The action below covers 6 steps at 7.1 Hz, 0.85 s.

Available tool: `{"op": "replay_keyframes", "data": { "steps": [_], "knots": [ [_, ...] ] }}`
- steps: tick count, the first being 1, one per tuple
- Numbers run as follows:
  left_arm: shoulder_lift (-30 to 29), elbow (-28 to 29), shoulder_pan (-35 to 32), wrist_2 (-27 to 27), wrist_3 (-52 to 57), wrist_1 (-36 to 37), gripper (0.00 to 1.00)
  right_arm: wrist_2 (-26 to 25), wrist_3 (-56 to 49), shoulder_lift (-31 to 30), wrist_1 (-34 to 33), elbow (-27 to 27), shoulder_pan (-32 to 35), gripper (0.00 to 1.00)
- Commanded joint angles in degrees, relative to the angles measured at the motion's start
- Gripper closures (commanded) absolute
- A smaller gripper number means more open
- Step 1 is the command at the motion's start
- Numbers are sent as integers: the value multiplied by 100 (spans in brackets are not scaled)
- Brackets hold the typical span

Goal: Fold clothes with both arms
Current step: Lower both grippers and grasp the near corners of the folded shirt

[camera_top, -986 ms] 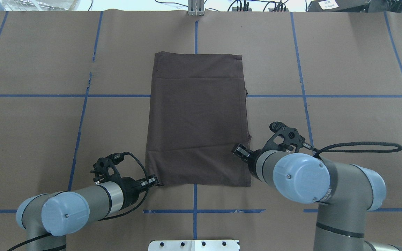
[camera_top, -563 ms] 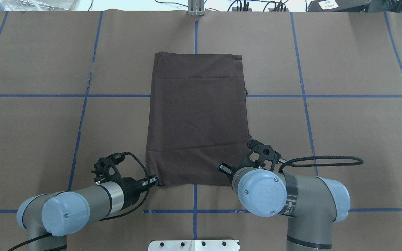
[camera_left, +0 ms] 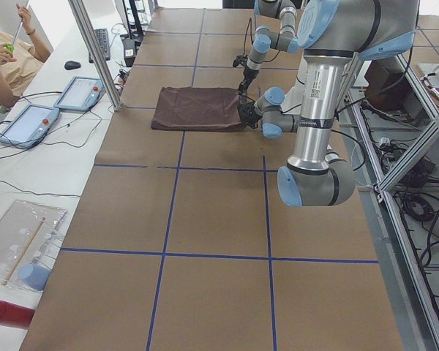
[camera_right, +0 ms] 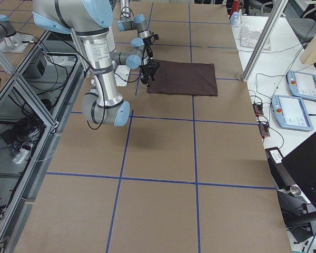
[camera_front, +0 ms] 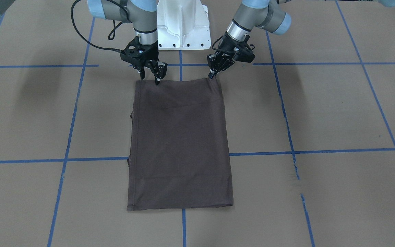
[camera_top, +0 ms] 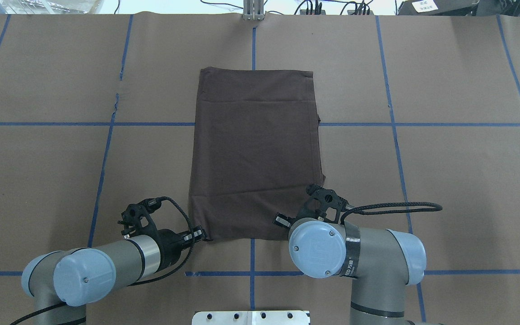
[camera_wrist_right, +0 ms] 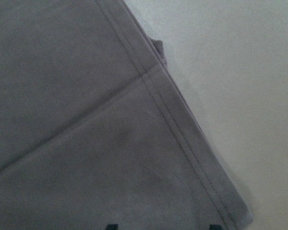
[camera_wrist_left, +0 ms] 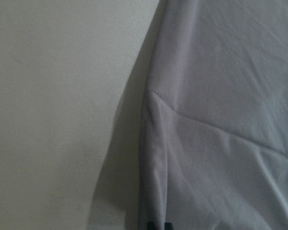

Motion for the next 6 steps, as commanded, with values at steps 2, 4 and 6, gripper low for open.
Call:
{"op": "replay_keyframes", "data": {
  "steps": [2, 4, 6],
  "knots": [
    [-32, -4, 9, 9, 0, -9, 100, -2, 6, 81, -40, -140, -32, 30],
    [-41, -12, 9, 9, 0, -9, 100, -2, 15, 81, -49, -253, -49, 30],
    [-41, -12, 9, 0, 0, -9, 100, -2, 15, 90, -41, -272, -41, 30]
  ]
}}
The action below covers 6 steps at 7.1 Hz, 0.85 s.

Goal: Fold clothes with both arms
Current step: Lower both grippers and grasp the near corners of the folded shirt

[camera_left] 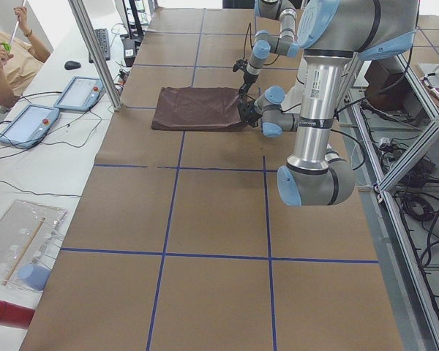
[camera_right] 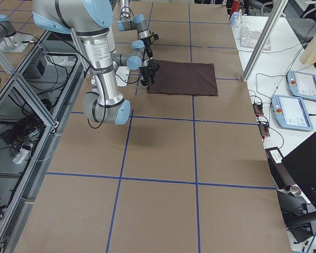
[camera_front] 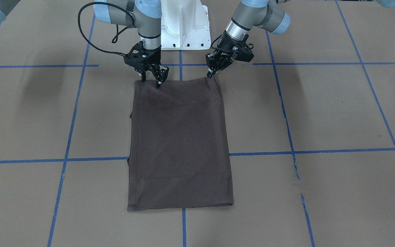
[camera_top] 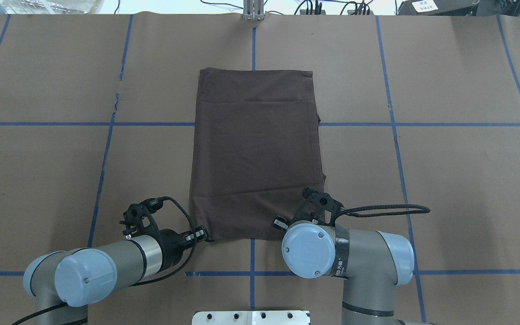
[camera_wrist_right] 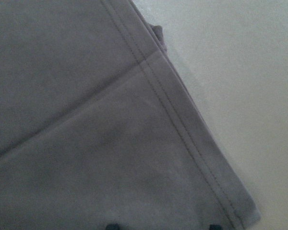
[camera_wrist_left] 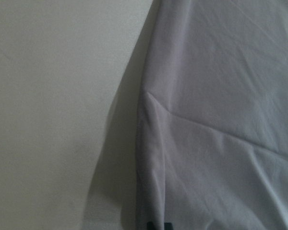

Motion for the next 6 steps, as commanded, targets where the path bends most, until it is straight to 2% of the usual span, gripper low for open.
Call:
{"op": "replay_keyframes", "data": {
  "steps": [1, 2, 3, 6],
  "knots": [
    [-9, -1, 0, -7, 9, 0, 100, 0, 10, 3, 7, -21, 1, 39],
    [-9, -1, 0, -7, 9, -9, 100, -17, 149, 3, 33, -22, 1, 66],
    [-9, -1, 0, -7, 9, -9, 100, -61, 359, -6, 59, -22, 1, 100],
    [-44, -9, 0, -7, 9, -9, 100, -176, 581, 38, 68, 5, 44, 100]
  ]
}}
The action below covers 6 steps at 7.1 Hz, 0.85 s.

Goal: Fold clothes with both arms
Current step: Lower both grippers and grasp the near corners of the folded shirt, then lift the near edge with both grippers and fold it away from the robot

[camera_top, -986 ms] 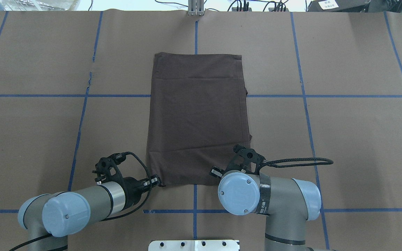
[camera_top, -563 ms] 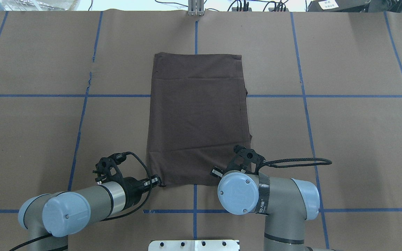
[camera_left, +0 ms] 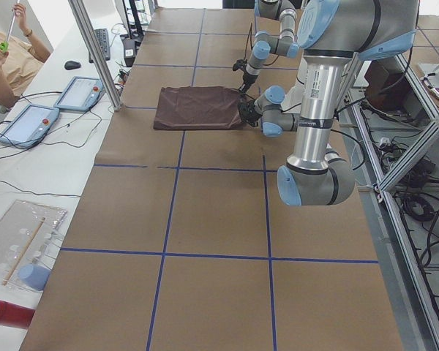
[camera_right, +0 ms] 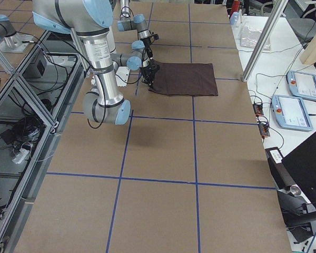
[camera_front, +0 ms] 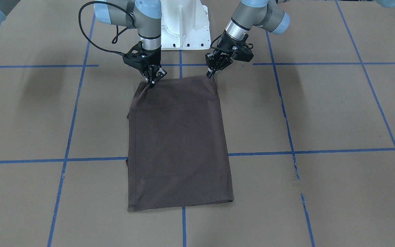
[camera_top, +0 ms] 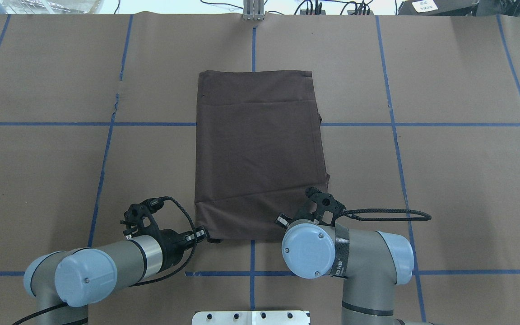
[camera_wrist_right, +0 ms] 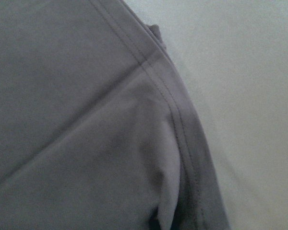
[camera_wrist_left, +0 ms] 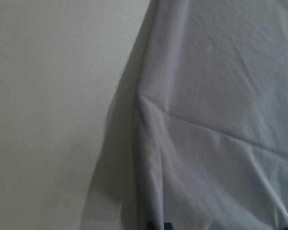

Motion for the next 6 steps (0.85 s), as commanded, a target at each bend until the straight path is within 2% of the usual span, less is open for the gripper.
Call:
{"op": "replay_keyframes", "data": {
  "steps": [1, 2, 4, 6],
  "knots": [
    [-95, -32, 0, 0, 9, 9, 100, -40, 96, 62, 6, 79, 99, 100],
    [-104, -319, -26, -44, 70, 96, 100, -23, 87, 54, -72, 715, 161, 100],
    [-122, -1458, -35, -227, 70, 1417, 100, 13, 174, -17, -799, 1684, 171, 100],
    [-122, -2479, -26, -429, 0, 2385, 100, 4, 594, 18, -1912, 2983, -371, 100]
  ]
}}
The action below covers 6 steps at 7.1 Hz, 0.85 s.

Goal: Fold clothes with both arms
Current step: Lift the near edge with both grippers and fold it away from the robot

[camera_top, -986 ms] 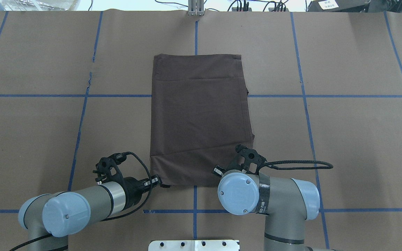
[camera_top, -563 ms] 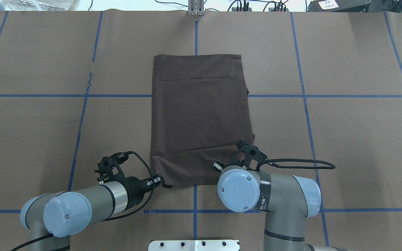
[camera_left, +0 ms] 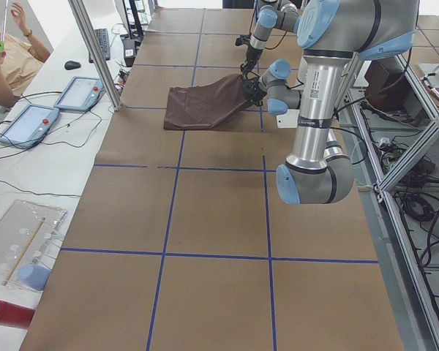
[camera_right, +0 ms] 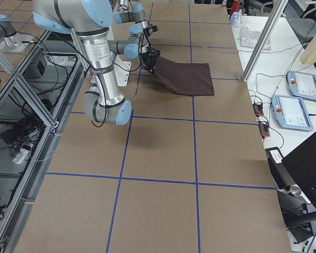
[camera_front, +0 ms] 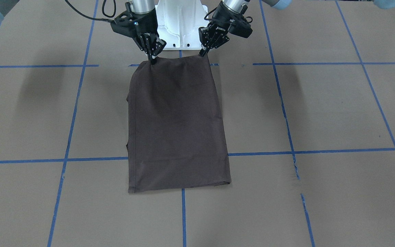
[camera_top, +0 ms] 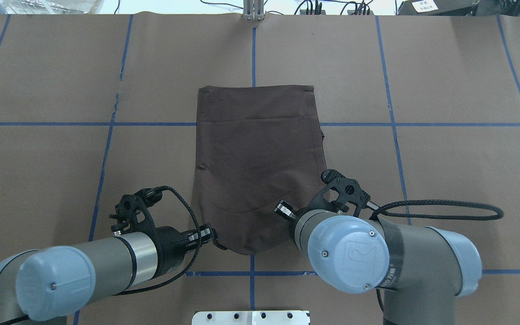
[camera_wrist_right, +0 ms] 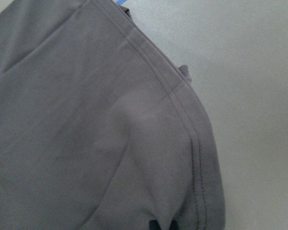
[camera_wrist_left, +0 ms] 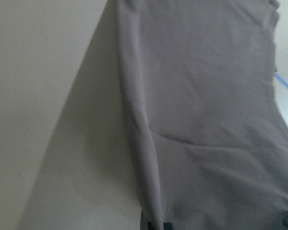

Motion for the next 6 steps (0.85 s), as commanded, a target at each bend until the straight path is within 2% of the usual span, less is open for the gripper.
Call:
{"op": "replay_keyframes", "data": {
  "steps": [1, 2, 3, 4, 6],
  "knots": [
    [1, -1206, 3, -333, -41, 1213, 100, -21, 390, 32, -1006, 1157, -545, 100],
    [-33, -1447, 21, -396, -41, 1584, 100, -39, 409, 15, -1062, 1152, -608, 100],
    [-182, -1145, 38, -396, -41, 1605, 100, -65, 400, -29, -1053, 865, -617, 100],
    [-540, -515, -22, -370, 37, 1596, 100, -196, 383, 40, -1010, 410, -626, 100],
    [-658, -210, -460, -379, 369, 1605, 100, -347, 278, 41, -711, -49, -321, 100]
  ]
}}
